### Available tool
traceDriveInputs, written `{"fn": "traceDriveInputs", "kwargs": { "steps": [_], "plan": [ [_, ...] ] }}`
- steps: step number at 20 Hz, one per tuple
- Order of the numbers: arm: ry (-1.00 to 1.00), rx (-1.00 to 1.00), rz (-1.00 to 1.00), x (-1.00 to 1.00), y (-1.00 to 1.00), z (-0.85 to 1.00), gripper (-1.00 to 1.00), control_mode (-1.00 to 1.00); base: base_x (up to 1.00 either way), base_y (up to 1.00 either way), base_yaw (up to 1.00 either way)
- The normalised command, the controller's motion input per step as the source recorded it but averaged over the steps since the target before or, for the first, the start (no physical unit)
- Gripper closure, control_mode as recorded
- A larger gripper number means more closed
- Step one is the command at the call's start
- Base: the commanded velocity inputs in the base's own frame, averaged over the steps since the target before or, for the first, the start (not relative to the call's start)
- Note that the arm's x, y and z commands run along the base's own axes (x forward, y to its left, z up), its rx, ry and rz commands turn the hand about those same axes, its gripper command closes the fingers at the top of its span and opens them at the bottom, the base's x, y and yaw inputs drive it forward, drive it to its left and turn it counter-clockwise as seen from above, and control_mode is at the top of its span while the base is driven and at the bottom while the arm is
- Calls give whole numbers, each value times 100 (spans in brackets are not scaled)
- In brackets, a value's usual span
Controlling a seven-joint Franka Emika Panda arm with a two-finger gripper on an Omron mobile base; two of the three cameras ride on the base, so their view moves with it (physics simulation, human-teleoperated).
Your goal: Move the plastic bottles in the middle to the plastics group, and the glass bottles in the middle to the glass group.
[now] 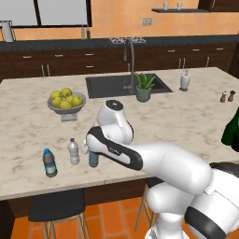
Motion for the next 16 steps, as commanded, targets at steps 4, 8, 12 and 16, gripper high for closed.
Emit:
{"fn": "traceDriveInputs", "kwargs": {
  "steps": [4, 8, 12, 16],
  "plan": [
    [1, -2, 0, 18, 3, -23, 100, -100, 0, 0, 0],
    [3, -3, 0, 11, 13, -18, 100, -100, 0, 0, 0],
    [0, -6, 0, 5, 14, -25, 100, -100, 0, 0, 0],
    [0, -2, 0, 7, 5, -23, 100, -100, 0, 0, 0]
  ]
}}
